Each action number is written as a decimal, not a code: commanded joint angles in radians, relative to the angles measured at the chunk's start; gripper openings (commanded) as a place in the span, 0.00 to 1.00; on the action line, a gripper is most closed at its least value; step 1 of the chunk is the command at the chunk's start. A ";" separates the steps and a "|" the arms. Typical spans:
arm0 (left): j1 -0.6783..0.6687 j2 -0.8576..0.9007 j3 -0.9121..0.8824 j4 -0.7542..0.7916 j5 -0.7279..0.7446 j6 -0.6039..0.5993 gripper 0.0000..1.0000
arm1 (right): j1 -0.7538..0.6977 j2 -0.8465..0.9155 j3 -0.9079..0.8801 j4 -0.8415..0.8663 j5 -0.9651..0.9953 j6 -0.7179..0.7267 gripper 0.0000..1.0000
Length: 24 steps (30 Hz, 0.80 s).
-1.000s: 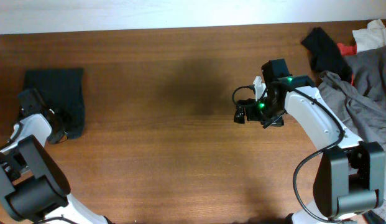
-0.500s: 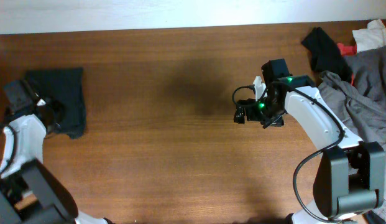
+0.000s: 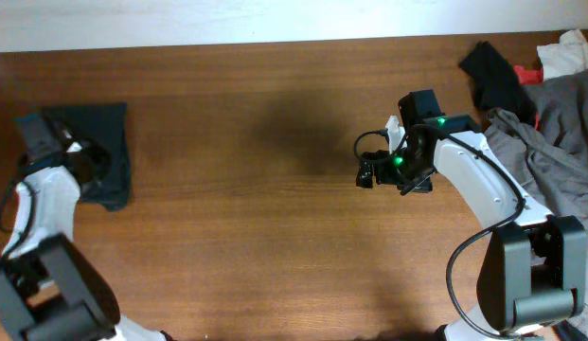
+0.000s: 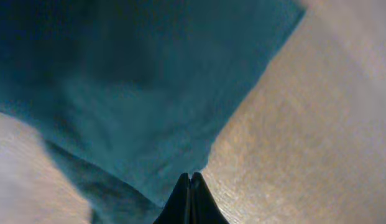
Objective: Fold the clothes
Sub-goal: 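Smooth the square's top with the left gripper while the right gripper waits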
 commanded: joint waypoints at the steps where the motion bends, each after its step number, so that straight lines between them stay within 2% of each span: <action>1: -0.019 0.060 0.003 0.002 0.000 0.031 0.00 | -0.004 -0.020 0.013 0.000 0.012 -0.007 0.99; 10: -0.020 0.146 0.003 -0.005 -0.096 0.031 0.00 | -0.004 -0.020 0.013 0.000 0.012 -0.007 0.99; 17: -0.020 0.165 0.003 -0.011 -0.112 0.031 0.00 | -0.004 -0.020 0.013 0.000 0.012 -0.007 0.99; 24: -0.020 0.170 0.003 -0.029 -0.231 0.035 0.00 | -0.004 -0.020 0.013 0.000 0.012 -0.007 0.99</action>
